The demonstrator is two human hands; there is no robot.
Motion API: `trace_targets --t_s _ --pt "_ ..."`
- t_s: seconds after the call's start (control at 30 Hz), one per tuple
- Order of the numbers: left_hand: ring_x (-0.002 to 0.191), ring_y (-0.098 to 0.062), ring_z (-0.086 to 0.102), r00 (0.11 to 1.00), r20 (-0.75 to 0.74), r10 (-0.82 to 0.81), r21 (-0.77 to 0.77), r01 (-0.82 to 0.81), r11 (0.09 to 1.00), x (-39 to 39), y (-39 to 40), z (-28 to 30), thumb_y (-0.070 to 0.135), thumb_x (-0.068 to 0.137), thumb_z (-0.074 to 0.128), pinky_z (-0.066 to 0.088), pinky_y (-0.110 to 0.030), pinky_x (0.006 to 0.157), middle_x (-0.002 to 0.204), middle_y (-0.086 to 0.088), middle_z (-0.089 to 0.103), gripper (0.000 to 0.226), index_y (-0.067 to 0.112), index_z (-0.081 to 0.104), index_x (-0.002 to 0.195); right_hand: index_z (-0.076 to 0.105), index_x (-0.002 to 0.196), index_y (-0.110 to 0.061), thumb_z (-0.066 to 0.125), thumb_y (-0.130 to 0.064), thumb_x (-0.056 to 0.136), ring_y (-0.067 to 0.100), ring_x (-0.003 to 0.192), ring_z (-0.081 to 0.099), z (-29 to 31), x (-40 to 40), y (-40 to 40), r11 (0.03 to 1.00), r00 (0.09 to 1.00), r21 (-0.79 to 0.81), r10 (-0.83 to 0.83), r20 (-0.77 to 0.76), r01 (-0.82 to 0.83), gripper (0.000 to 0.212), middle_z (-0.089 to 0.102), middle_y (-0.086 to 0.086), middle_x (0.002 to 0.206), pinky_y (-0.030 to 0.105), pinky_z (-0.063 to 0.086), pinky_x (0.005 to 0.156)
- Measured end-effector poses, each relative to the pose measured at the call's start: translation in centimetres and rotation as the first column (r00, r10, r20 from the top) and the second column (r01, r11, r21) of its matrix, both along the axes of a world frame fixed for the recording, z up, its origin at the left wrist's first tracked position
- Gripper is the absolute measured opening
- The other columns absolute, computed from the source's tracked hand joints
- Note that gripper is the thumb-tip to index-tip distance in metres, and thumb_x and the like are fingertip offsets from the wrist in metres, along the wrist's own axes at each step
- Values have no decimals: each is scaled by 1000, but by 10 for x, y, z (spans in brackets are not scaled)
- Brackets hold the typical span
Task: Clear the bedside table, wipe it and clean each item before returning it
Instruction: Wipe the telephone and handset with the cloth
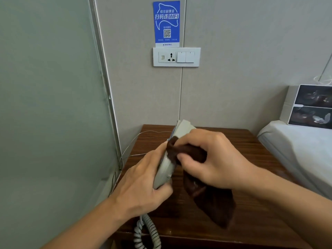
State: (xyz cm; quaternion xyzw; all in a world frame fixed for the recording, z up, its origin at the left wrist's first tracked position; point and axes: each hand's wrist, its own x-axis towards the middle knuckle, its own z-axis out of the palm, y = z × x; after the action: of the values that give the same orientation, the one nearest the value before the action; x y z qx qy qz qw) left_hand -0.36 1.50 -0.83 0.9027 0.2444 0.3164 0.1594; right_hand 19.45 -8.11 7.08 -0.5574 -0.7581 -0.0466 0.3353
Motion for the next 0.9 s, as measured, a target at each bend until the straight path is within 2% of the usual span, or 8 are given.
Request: trace_targets --t_s 0.13,0.2,0.3,0.37,0.43,0.5,0.7,0.9 --pt "119 2 50 1000 0 11 -3 -11 1000 1 1 -3 42 91 65 44 -19 94 146 33 34 93 60 -2 153 76 108 -27 68 -30 92 11 87 66 -3 37 44 964 962 14 -263 -74 265 18 71 -12 94 33 55 79" --pt "118 4 50 1000 11 7 -10 -7 1000 1 1 -2 43 92 64 48 -21 95 141 36 32 92 63 -2 152 75 112 -27 67 -30 94 10 87 63 -5 48 55 950 945 -22 -312 -102 311 20 70 -11 94 31 52 77" --pt "118 9 46 1000 13 5 -19 -5 1000 1 0 0 49 91 65 44 -16 94 139 41 30 92 66 -3 151 70 122 -29 64 -37 97 10 89 60 -17 47 52 946 942 -32 -324 -83 323 27 64 -8 99 23 43 74" --pt "124 12 36 998 -60 6 -1 -7 1000 -1 -1 1 56 87 68 40 -19 99 144 41 23 102 63 -9 153 68 126 -31 64 -40 97 10 91 58 -26 45 45 940 931 -15 -340 -131 341 30 62 -8 100 20 41 74" --pt "135 5 31 983 -181 3 67 9 998 -5 -2 -1 59 80 72 41 -26 105 157 33 18 118 56 -21 154 67 128 -30 65 -39 97 10 92 57 -30 47 42 933 918 -14 -358 -170 360 32 61 -8 101 22 41 76" --pt "141 -2 29 964 -267 10 107 19 994 -9 -2 -6 56 78 75 43 -27 103 163 21 18 126 51 -26 153 67 130 -29 65 -39 98 11 96 58 -32 51 41 932 913 -43 -361 -188 360 33 62 -6 105 26 43 80" --pt "137 -7 28 965 -261 39 138 -3 990 -11 -4 -12 50 86 70 34 -14 93 161 9 32 114 40 -16 161 64 135 -30 63 -43 98 14 104 59 -38 53 43 949 914 -88 -315 -255 302 38 64 -3 113 28 44 85" --pt "129 -7 45 964 -258 60 132 -26 991 -1 -20 -10 44 88 68 36 -15 87 159 6 40 109 30 -7 165 66 128 -35 60 -46 97 10 111 62 -41 59 31 963 905 -57 -267 -332 263 33 70 -12 113 45 53 97"
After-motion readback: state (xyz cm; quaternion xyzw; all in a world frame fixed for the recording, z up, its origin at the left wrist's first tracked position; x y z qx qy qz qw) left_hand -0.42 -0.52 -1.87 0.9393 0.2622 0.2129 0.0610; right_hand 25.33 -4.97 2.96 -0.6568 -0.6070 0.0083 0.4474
